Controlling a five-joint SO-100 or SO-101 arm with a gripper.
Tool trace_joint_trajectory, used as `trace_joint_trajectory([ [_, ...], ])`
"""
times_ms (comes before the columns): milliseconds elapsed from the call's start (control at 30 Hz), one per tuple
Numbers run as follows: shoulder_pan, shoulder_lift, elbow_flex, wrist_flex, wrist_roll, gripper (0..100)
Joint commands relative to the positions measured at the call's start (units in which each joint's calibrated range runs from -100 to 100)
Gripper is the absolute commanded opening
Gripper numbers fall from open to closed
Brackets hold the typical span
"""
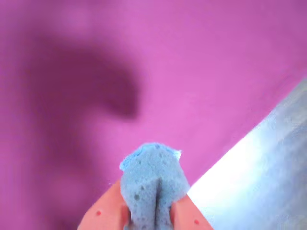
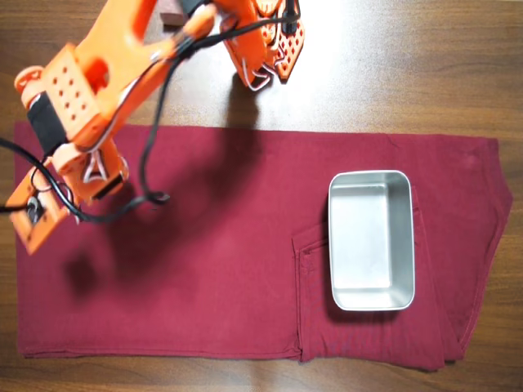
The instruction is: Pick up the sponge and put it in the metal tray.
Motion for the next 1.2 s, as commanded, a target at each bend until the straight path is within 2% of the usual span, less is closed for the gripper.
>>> trace_joint_trajectory([
  [0,-15.38,-15.58,-0.38,1.08,-0.88,0],
  [133,-44.84,-28.18,10.18,-6.94,-4.44,0],
  [267,-70.37,-27.65,11.64,-5.93,-7.81,0],
  [367,-85.25,-26.67,11.64,-3.16,-10.84,0],
  [500,-98.20,-22.59,11.82,-2.61,-13.53,0],
  [567,-100.60,-19.13,11.91,-2.98,-14.60,0],
  [733,-98.11,-14.16,13.10,-4.91,-14.70,0],
  [900,-95.61,-13.80,13.10,-5.28,-15.43,29],
  [1000,-94.75,-14.16,12.64,-5.28,-15.48,38],
  [1167,-94.56,-14.07,12.55,-5.47,-15.38,41],
])
